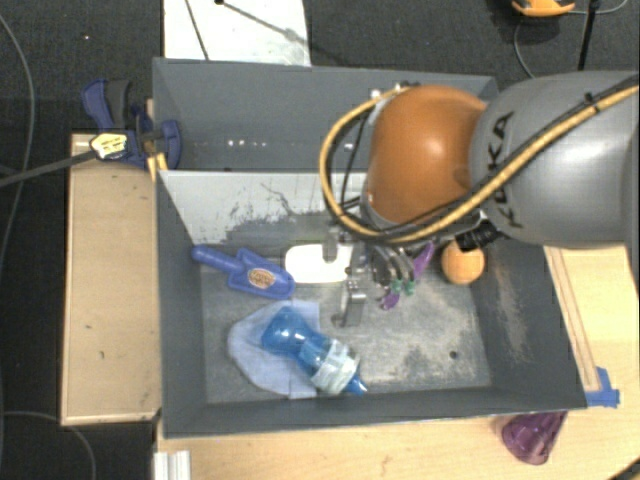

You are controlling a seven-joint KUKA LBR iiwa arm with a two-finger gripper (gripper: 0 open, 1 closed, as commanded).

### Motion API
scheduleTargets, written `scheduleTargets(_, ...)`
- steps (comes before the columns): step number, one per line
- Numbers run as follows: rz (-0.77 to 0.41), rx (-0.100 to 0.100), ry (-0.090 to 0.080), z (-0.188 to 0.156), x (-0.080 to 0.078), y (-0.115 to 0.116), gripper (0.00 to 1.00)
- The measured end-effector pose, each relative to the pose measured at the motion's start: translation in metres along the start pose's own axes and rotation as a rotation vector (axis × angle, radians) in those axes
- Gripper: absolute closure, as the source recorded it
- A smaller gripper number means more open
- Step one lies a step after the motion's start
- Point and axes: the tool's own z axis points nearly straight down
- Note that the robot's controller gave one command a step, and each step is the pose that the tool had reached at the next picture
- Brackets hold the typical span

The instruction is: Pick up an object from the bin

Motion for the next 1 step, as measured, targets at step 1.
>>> scheduleTargets(1,0.003,-0.001,-0.008,-0.0048,-0.0015,-0.0007,0.00)
